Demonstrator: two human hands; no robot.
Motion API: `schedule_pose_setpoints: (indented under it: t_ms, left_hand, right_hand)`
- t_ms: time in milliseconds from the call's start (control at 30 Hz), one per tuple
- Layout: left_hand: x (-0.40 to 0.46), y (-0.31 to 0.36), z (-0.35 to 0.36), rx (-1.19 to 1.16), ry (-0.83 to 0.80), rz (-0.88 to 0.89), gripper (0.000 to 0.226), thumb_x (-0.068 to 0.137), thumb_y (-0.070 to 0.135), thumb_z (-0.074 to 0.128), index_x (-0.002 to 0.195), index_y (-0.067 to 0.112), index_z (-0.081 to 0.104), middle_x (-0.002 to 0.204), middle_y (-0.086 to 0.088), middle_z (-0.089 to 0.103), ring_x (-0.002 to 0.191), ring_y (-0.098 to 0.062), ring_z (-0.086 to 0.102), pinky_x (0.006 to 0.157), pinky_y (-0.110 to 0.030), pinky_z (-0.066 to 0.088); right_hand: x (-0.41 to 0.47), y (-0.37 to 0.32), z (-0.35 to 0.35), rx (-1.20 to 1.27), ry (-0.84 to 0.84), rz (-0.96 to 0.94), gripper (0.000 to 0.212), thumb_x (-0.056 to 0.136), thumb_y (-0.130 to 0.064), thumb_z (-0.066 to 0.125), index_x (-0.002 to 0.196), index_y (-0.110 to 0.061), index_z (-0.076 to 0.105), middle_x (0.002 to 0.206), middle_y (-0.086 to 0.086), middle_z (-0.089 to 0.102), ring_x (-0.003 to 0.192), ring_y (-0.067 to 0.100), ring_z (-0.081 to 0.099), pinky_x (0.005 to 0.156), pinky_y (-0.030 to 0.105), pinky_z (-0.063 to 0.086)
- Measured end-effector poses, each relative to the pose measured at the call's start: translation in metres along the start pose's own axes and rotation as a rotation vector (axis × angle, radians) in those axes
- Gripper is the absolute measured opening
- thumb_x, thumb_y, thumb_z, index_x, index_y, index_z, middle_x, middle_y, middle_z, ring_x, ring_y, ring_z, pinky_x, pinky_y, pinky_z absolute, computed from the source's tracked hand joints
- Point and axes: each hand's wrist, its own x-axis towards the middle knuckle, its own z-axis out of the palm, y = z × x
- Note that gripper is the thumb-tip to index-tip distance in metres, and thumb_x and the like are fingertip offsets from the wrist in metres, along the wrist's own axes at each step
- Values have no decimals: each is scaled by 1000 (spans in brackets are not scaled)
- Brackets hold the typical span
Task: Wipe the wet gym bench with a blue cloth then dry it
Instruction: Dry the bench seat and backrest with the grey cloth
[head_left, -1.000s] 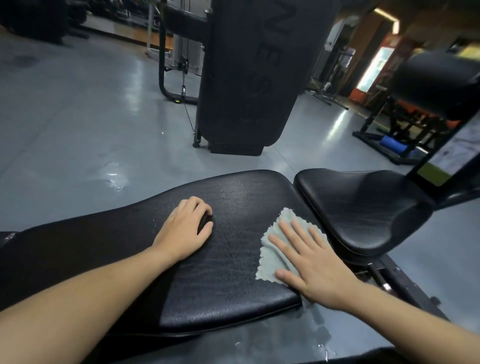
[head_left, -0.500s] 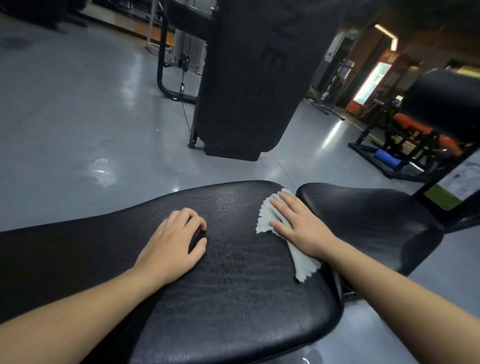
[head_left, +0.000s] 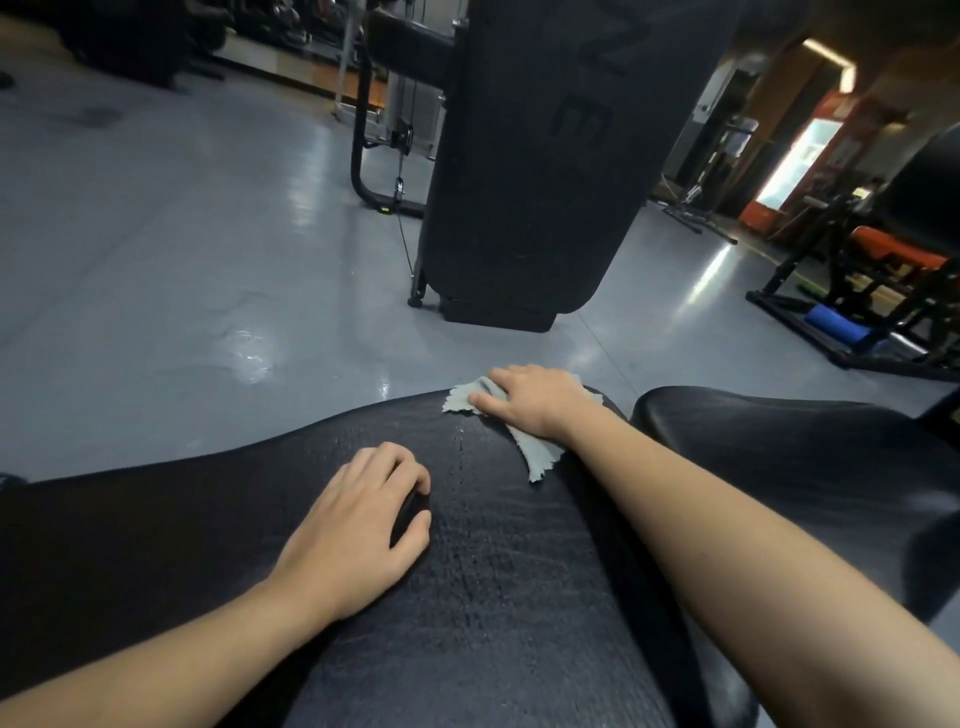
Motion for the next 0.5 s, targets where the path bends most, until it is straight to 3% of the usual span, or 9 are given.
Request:
schedule_pose_setpoints:
  t_ms: [233,500]
  left_hand:
    - [-1,-2,0,10,-10,-1,19,89,47,41,102,34,47,107,17,41,104,-9,43,90,-30,40]
    - [1,-2,0,19,-26,11,21,88,49,40,102,35,46,107,17,40,103,-9,42,87,-29,37]
  right_hand:
    - [-4,9,3,91,68,127,58,90,-74,24,100,-28,58,105,0,65,103,25,59,78,40,44]
    - [-45,24,5,221,138,369,67,88,-73,26,128,-26,53,125,5,56,117,30,51,91,45,43]
